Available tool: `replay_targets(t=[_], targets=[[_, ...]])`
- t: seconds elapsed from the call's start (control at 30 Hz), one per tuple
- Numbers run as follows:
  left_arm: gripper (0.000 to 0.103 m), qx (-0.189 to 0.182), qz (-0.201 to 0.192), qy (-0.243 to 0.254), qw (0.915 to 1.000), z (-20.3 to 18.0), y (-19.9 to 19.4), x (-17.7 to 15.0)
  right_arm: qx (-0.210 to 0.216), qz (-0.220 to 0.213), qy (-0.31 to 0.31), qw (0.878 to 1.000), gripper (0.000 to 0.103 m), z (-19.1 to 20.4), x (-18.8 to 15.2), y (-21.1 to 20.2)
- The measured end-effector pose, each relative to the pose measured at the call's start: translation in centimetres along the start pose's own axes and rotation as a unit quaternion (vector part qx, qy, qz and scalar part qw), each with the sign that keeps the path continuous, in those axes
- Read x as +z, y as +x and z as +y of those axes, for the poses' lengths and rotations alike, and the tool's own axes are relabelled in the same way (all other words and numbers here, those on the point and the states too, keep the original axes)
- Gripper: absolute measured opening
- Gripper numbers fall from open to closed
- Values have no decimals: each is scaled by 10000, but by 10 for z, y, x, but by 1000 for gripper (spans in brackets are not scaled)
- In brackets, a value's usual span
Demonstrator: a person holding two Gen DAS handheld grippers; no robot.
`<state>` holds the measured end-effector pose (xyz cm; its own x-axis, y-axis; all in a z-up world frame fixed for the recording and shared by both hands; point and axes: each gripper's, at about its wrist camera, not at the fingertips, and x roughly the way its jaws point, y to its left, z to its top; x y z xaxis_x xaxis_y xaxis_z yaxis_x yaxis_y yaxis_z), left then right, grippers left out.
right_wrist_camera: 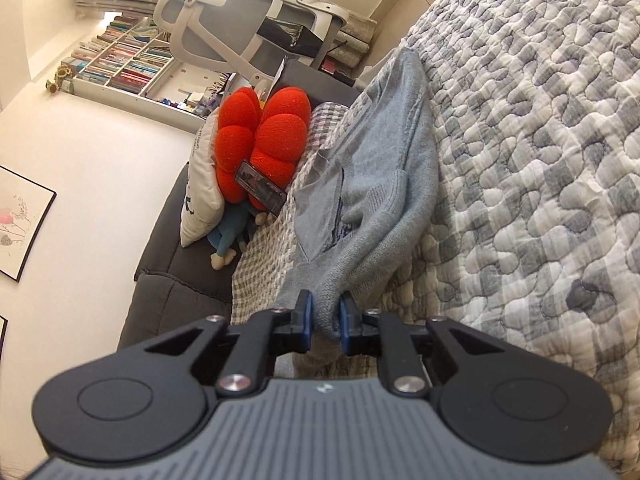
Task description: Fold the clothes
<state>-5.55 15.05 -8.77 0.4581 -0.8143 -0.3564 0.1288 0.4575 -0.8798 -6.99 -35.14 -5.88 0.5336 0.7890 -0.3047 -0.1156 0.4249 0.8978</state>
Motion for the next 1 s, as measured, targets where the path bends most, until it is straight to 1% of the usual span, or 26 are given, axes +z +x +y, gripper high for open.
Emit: replay_targets(t=[0.13,0.23,0.33,0.43,0.57,0.7,0.87,1.0], targets=[[9,-319,-367,-193,9986,0,-1,9,278,-282,75,9992,17,5,13,1],[9,-486,-649,-289,9963,-4,2,22,435,-518,128,9976,17,9,27,6],[9,-578,-897,-399,9935,-8,9,38,510,-757,229,9956,17,11,44,13],[9,-604,-1058,-523,9912,-7,17,56,543,-950,355,9934,17,9,60,24],[9,-518,-1181,-644,9896,-1,27,74,498,-1093,464,9917,17,1,78,38],[9,-322,-1308,-781,9878,6,40,92,424,-1196,540,9904,17,-7,92,53],[9,-54,-1452,-793,9862,14,57,110,225,-1230,527,9907,17,-15,106,70],[10,326,-1439,-726,9864,20,72,122,73,-1207,522,9913,18,-23,114,82]])
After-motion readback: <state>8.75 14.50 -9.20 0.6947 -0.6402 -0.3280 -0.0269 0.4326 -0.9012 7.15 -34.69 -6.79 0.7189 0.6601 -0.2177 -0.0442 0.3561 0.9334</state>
